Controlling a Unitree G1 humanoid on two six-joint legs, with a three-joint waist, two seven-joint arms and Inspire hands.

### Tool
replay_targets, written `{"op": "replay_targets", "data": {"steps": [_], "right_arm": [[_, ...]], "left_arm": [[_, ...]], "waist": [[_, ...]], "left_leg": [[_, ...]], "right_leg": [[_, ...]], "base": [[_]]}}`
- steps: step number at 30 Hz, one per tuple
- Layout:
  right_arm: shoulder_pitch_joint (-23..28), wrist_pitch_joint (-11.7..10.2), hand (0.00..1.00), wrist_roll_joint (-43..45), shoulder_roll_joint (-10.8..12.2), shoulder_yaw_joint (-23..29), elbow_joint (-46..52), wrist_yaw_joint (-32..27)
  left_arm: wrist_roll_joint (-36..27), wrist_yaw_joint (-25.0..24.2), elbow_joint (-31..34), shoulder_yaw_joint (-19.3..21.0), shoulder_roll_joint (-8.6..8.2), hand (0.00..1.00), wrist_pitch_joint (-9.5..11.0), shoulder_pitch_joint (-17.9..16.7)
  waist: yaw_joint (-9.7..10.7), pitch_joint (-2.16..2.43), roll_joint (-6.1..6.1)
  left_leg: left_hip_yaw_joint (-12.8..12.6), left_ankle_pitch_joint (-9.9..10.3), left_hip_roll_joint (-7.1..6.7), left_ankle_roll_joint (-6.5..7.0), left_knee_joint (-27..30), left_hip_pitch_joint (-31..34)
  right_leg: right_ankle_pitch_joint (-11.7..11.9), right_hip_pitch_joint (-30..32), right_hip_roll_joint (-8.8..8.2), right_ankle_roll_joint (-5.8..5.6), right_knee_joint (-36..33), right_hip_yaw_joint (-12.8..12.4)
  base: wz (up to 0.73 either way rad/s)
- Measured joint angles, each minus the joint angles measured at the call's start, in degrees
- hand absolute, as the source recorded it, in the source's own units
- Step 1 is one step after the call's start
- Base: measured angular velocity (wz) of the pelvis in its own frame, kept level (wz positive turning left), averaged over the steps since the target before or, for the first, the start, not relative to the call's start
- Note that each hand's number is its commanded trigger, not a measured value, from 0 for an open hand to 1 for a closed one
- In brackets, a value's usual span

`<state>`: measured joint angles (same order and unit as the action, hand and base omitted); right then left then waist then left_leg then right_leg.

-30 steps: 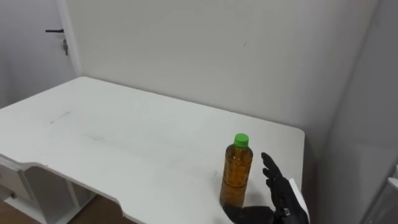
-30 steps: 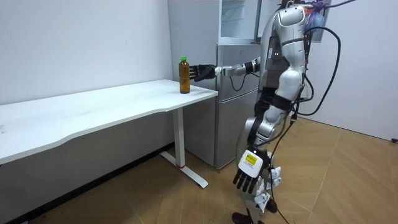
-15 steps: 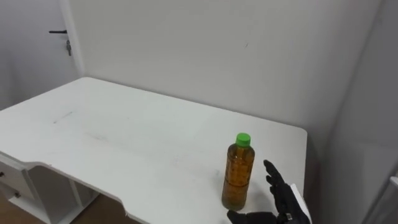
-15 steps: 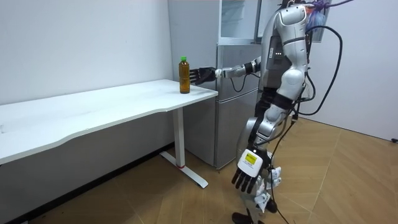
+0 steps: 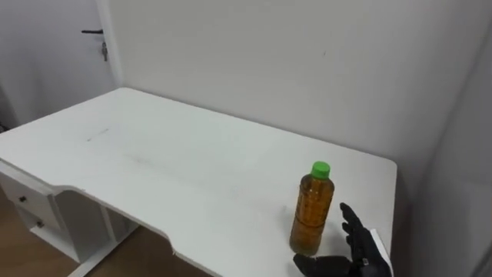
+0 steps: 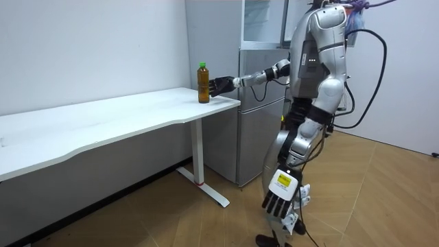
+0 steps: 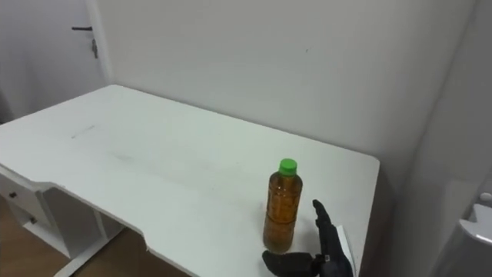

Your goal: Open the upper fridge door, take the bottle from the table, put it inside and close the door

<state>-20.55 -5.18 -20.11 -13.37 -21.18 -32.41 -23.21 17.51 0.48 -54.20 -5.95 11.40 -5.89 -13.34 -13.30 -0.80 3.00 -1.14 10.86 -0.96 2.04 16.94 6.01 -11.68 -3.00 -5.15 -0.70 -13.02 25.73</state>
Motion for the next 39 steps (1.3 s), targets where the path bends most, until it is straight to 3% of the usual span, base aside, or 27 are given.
{"op": "replay_targets", "data": {"steps": [8,10,12,18,32,39], "right_arm": [[-2.1,-0.9,0.0,0.2,-0.3,2.2,-2.5,-3.0],[-4.7,-1.1,0.0,0.3,-0.3,2.9,-4.5,-4.6],[-6.2,-1.1,0.0,0.4,-0.3,3.9,-5.6,-5.4],[-7.1,-2.1,0.0,0.4,-0.3,4.5,-7.6,-6.3],[-8.1,-3.3,0.0,-0.1,-0.3,4.6,-9.6,-6.6],[-8.3,-3.6,0.0,-2.3,-0.2,6.1,-9.8,-6.0]], "left_arm": [[-2.1,0.6,-1.2,0.0,0.41,0.0,0.0,2.8],[-2.1,1.1,-1.4,-0.3,0.4,0.0,0.0,3.5],[-2.3,1.7,-2.1,-1.7,0.46,0.0,0.1,4.5],[-2.3,2.4,-3.2,-3.8,0.33,0.0,0.1,4.8],[-2.3,3.1,-3.2,-3.9,0.12,0.0,0.2,4.8],[-2.3,3.1,-3.3,-3.8,0.11,0.0,1.0,4.1]], "waist": [[-0.1,-0.28,-0.01],[-0.2,-0.91,0.22],[-0.1,-1.06,0.38],[-0.5,-1.07,0.35],[-1.5,-1.04,0.27],[-3.0,-0.92,-0.24]], "left_leg": [[0.3,-0.3,0.02,0.46,2.5,5.9],[0.3,-0.5,0.0,0.68,2.9,7.3],[0.3,-0.8,0.01,0.85,3.1,8.2],[0.1,-1.1,-0.18,1.02,2.7,8.4],[-0.3,-1.2,-0.1,1.03,2.7,8.7],[-0.7,-1.4,0.17,0.85,2.4,8.4]], "right_leg": [[0.0,4.7,-0.56,0.02,-2.1,1.2],[0.0,6.5,-0.84,0.02,-3.1,1.0],[0.2,7.6,-0.92,0.17,-3.2,1.1],[0.4,8.2,-1.23,0.1,-3.3,1.0],[0.5,9.1,-1.72,0.18,-3.9,1.0],[0.7,9.1,-1.64,0.45,-3.8,1.0]], "base": [[0.11],[-0.04],[0.0],[0.0],[-0.02],[-0.04]]}}
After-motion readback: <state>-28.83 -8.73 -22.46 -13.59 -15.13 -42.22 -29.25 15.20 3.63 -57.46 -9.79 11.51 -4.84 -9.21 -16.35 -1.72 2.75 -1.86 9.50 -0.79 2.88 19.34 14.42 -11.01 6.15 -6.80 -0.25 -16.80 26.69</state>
